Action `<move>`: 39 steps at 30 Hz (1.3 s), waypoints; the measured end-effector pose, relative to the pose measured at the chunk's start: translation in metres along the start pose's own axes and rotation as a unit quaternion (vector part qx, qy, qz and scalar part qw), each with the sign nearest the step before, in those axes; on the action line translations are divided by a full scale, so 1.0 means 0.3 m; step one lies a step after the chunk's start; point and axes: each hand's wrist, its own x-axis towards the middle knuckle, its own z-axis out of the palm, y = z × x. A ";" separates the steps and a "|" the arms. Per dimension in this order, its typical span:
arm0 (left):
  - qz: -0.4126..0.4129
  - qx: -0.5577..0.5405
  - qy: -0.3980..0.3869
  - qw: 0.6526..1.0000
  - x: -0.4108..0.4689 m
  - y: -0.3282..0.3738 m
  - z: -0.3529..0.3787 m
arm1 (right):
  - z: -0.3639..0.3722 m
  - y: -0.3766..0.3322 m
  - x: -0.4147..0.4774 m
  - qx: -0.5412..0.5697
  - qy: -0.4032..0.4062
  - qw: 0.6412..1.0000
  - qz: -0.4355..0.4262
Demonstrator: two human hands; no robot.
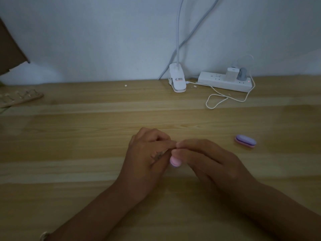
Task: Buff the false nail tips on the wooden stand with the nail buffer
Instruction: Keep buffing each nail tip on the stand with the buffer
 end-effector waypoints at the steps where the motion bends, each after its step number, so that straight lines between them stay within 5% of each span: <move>1: -0.002 0.005 0.003 1.000 -0.001 0.002 0.001 | -0.008 0.013 -0.001 -0.008 0.012 1.000 0.018; 9: 0.014 0.010 0.010 1.000 0.003 0.005 0.004 | -0.013 0.048 -0.017 -0.056 -0.007 0.996 -0.066; 22: -0.011 0.009 0.015 1.000 -0.004 0.006 0.008 | -0.029 0.097 -0.001 -0.094 0.062 0.992 -0.056; 39: -0.037 -0.016 0.005 0.999 -0.002 0.011 0.008 | -0.031 0.126 -0.010 -0.083 0.036 0.992 -0.083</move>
